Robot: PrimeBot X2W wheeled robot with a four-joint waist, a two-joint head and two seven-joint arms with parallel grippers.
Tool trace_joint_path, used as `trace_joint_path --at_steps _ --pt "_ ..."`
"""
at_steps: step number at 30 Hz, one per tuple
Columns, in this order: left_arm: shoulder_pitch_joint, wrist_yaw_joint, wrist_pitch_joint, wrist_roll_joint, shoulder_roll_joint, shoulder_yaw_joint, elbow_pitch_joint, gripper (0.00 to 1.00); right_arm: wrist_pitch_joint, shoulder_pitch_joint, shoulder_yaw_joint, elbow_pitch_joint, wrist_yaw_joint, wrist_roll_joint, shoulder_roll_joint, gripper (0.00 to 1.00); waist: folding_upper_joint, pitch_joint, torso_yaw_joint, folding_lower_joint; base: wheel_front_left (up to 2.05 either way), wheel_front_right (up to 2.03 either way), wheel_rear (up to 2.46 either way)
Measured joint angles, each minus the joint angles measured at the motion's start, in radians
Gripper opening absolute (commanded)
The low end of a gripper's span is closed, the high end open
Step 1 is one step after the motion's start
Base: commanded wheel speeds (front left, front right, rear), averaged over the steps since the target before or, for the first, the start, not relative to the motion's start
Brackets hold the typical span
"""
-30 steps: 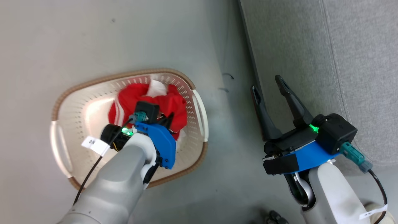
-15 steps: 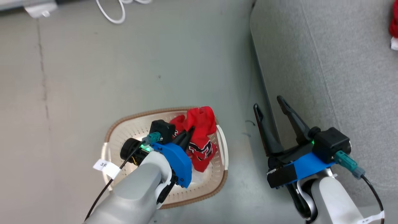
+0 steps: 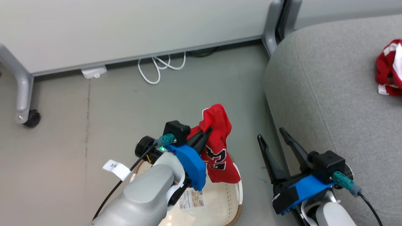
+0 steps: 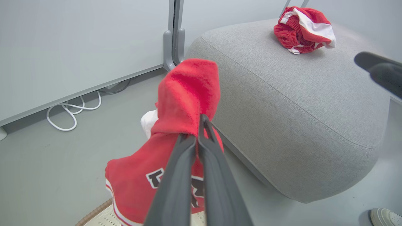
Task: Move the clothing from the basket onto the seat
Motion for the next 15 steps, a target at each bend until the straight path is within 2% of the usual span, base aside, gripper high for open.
trace_joint_path --at_steps 15 --pt "-0.121 0.000 0.011 -0.013 -0.012 -0.063 -0.076 0.00 0.032 0.066 0.017 0.003 0.000 0.012 0.000 1.00 0.0000 -0.138 0.038 0.0001 0.00 0.00 0.00"
